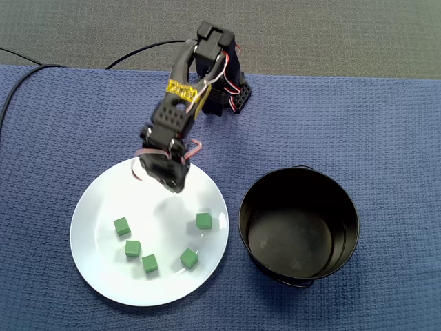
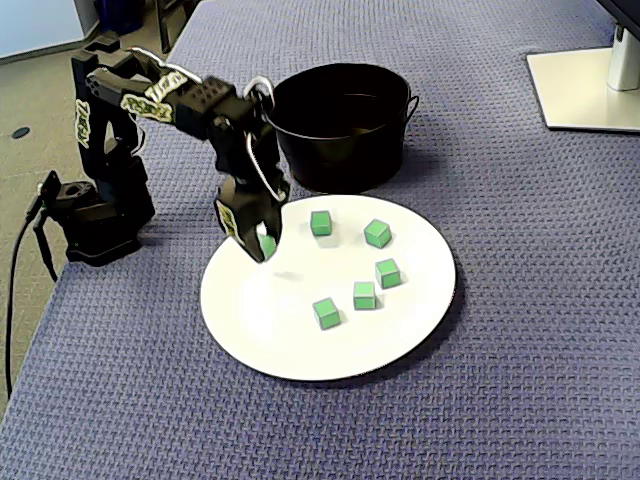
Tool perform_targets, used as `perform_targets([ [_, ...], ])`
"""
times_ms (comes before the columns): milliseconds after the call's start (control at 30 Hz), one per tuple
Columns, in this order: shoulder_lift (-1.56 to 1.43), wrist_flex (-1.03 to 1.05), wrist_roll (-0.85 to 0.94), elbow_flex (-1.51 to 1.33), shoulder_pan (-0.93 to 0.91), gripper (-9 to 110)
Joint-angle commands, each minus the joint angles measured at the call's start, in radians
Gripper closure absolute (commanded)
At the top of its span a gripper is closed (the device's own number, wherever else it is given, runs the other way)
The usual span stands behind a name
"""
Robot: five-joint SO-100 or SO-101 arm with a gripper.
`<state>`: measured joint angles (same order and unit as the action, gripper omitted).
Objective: Pick up the items on the white plate and put them in the black container.
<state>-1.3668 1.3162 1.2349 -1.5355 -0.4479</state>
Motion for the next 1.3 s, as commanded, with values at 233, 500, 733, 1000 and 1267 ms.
perform_targets([
  [233,-0.436,0.233,-0.497,0.462,0.172,101],
  [500,-0.543,0.081,-0.723,0.397,0.669,101],
  [733,-0.325,-0.043,-0.888,0.229,0.813,101],
  [1000,-0.265,-0.199,-0.914,0.04,0.798,101],
  [1267,-0.275,-0.224,-0.876,-0.017,0.81,71],
])
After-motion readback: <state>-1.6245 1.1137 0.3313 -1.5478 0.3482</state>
